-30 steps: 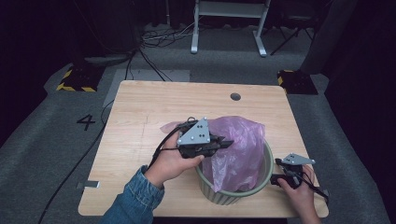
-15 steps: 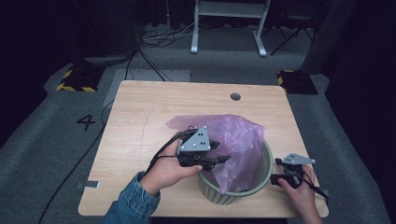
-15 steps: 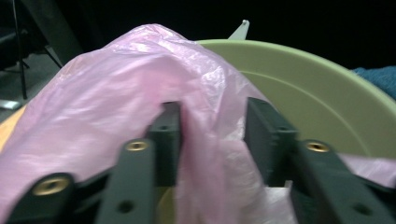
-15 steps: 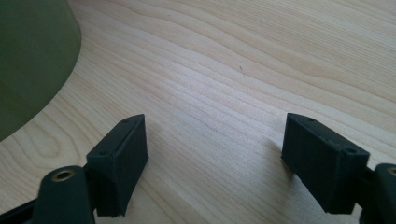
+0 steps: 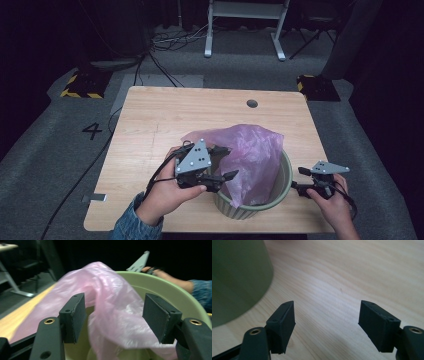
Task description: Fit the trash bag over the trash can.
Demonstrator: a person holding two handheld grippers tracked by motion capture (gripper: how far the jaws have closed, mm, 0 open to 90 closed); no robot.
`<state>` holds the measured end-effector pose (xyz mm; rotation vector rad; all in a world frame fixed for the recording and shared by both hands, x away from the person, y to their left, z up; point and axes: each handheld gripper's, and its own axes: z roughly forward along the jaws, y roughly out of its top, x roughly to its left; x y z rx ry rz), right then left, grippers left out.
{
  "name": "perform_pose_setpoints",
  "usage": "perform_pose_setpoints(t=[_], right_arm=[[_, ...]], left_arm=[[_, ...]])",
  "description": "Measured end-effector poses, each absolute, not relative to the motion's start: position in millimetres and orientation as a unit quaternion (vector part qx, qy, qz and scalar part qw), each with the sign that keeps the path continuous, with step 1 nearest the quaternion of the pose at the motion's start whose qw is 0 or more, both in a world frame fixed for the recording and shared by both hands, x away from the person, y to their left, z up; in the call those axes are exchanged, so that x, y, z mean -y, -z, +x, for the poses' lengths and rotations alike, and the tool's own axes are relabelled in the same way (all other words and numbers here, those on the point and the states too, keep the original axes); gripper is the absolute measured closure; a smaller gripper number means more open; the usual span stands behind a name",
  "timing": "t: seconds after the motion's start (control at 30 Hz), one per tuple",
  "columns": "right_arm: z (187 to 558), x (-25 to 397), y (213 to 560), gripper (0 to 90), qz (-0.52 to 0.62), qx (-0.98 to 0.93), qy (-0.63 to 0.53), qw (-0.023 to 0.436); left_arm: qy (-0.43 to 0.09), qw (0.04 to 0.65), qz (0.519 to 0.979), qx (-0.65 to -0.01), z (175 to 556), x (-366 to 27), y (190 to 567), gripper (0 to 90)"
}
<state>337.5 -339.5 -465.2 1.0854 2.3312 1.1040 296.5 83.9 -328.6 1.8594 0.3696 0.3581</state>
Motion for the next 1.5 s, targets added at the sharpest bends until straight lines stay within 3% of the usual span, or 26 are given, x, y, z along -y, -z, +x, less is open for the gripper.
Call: perform_pose_setpoints(t=[0.5,0.93,1.13,1.5], right_arm=[[334,339,377,30.0,0.342,-0.808,-0.447,0.172],[331,316,313,28.9,0.291,-0.803,-0.491,0.172],[339,306,300,28.5,0.24,-0.817,-0.499,0.162],[373,291,293,21.0,0.168,-0.833,-0.518,0.097]], left_arm=[[-0.192,0.582,0.757,-0.228,296,-148,359,32.8],[-0.19,0.571,0.769,-0.216,317,-153,405,27.3],[-0.18,0.576,0.769,-0.212,323,-153,410,28.1],[-0.179,0.577,0.769,-0.21,330,-155,415,29.0]])
